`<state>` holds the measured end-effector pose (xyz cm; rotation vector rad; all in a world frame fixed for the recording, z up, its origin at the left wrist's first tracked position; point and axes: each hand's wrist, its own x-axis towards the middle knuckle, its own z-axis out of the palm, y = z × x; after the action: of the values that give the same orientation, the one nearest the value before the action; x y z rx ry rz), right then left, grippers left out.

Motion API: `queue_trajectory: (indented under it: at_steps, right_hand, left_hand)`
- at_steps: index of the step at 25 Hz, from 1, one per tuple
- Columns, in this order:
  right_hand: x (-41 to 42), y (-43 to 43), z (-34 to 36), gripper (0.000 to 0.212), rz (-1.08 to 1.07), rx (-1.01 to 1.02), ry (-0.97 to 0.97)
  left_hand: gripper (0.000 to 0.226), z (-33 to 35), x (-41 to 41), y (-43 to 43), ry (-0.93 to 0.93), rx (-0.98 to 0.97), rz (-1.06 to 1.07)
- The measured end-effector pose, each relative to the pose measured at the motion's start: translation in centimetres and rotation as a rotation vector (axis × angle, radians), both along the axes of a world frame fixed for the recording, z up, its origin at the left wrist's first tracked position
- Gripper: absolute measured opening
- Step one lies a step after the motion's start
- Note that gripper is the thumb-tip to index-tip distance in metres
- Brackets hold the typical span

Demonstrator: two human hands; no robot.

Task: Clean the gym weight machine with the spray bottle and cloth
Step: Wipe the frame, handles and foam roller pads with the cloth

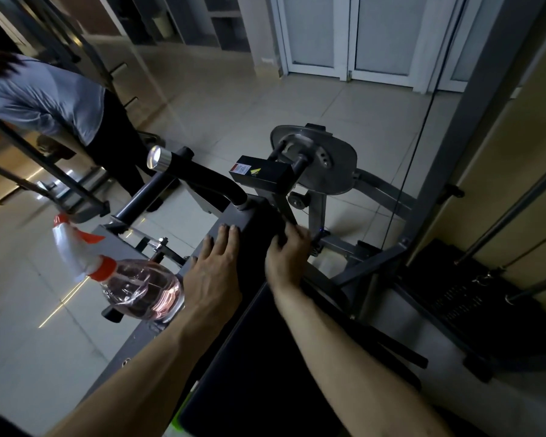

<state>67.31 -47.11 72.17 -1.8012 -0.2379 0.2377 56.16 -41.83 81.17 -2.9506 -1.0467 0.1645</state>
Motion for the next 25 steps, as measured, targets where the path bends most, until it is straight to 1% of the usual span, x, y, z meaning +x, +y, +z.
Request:
queue_trajectory:
  at_steps: [2,4,6,8,10,12,13,14,15,16,19,21,22,23,24,25]
  right_hand:
    - [4.3,1.5,1.3,0.025,-0.046,0.019,0.183]
    - [5.4,1.5,2.0,0.026,-0.038,0.025,0.234]
    - [2.5,0.2,1.7,0.032,-0.075,0.046,0.246]
    - [-2.5,-1.4,1.1,0.037,-0.085,0.093,0.257]
    - [-3.0,-1.2,-0.1,0.040,-0.091,0.111,0.322]
    - [1.1,0.6,-0.4,0.044,-0.110,0.131,0.468]
    - [3.6,1.4,-0.7,0.046,-0.147,0.165,0.600]
    - [5.3,1.9,-0.6,0.047,-0.160,0.170,0.681]
    - [5.8,1.8,-0.6,0.046,-0.143,0.094,0.702]
    - [5.3,1.3,-0.2,0.047,-0.112,0.080,0.711]
    - [0.6,-0.5,-0.3,0.051,-0.116,0.143,0.696]
    - [-3.5,-1.7,-0.8,0.044,-0.058,0.220,0.816]
    - [-5.3,-2.2,-0.6,0.041,-0.026,0.233,0.815]
    - [-5.9,-2.2,-0.4,0.040,-0.015,0.216,0.757]
    - [-5.5,-2.1,0.2,0.044,-0.023,0.174,0.714]
    - [-3.9,-1.6,0.4,0.049,-0.072,0.145,0.664]
  left_hand:
    - [0.098,0.0,-0.1,0.0,-0.004,-0.005,-0.002]
    - [0.098,0.0,0.0,0.0,0.001,0.004,0.001]
    - [0.098,0.0,0.1,-0.1,0.000,-0.001,0.003]
    - [0.101,-0.1,0.2,-0.2,0.005,0.010,0.012]
    - [0.103,0.0,0.2,-0.3,0.010,0.004,0.017]
    - [0.101,0.0,0.1,-0.2,0.006,0.004,0.012]
    - [0.100,0.0,0.1,-0.2,0.003,0.001,0.012]
    - [0.100,-0.1,0.1,-0.2,-0.001,-0.003,0.013]
    - [0.100,-0.1,0.0,-0.2,-0.006,-0.004,0.013]
    - [0.100,-0.1,0.0,-0.2,-0.010,-0.003,0.013]
    - [0.100,-0.1,0.1,-0.4,-0.018,0.003,0.010]
    - [0.101,-0.1,0.1,-0.4,-0.016,0.000,0.009]
    - [0.102,-0.1,0.0,-0.4,-0.013,-0.003,0.006]
    - [0.103,-0.2,-0.1,-0.3,-0.008,-0.005,0.002]
    - [0.103,-0.2,-0.3,-0.2,-0.009,-0.005,-0.003]
    - [0.103,-0.2,-0.3,-0.1,-0.016,-0.001,-0.007]
